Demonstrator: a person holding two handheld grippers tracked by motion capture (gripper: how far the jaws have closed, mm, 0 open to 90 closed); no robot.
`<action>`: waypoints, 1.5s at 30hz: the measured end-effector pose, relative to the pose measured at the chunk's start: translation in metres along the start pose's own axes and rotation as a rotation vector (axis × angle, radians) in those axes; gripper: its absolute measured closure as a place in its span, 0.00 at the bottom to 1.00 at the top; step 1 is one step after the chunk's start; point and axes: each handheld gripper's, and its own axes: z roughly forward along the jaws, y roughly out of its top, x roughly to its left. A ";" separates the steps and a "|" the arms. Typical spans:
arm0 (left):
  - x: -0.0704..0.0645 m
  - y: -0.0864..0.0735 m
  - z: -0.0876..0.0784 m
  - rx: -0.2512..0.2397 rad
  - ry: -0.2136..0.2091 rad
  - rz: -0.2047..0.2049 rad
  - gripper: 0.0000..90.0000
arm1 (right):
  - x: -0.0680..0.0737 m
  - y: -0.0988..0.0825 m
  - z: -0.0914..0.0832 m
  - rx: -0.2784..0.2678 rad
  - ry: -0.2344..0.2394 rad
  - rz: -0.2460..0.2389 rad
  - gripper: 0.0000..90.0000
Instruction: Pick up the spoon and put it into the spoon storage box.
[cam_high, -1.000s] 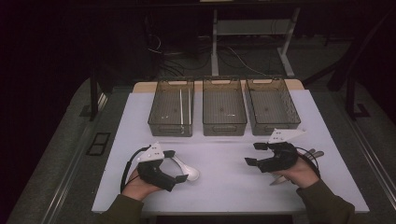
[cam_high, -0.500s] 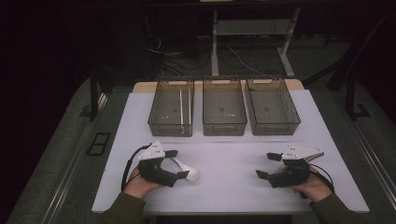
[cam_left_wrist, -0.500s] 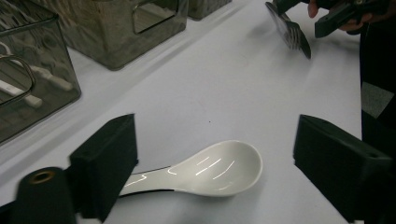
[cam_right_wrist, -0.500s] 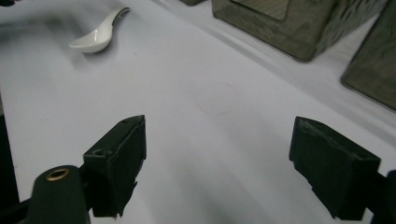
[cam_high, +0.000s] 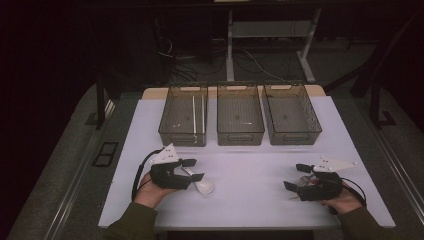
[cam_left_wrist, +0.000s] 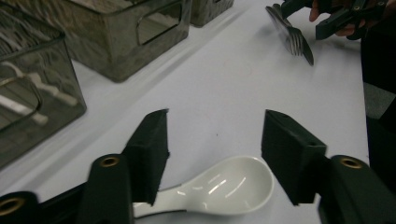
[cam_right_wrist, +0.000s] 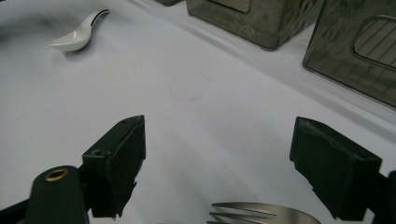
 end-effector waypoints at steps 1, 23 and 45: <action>0.002 0.002 0.001 0.006 -0.002 0.001 0.53 | 0.000 0.000 0.000 0.000 0.002 0.002 0.20; 0.055 -0.003 0.034 0.256 0.064 -0.037 0.99 | 0.001 0.000 0.000 0.006 0.000 -0.003 0.20; 0.053 -0.014 0.023 0.349 0.095 -0.041 0.99 | 0.001 0.000 0.000 0.015 -0.007 0.002 0.20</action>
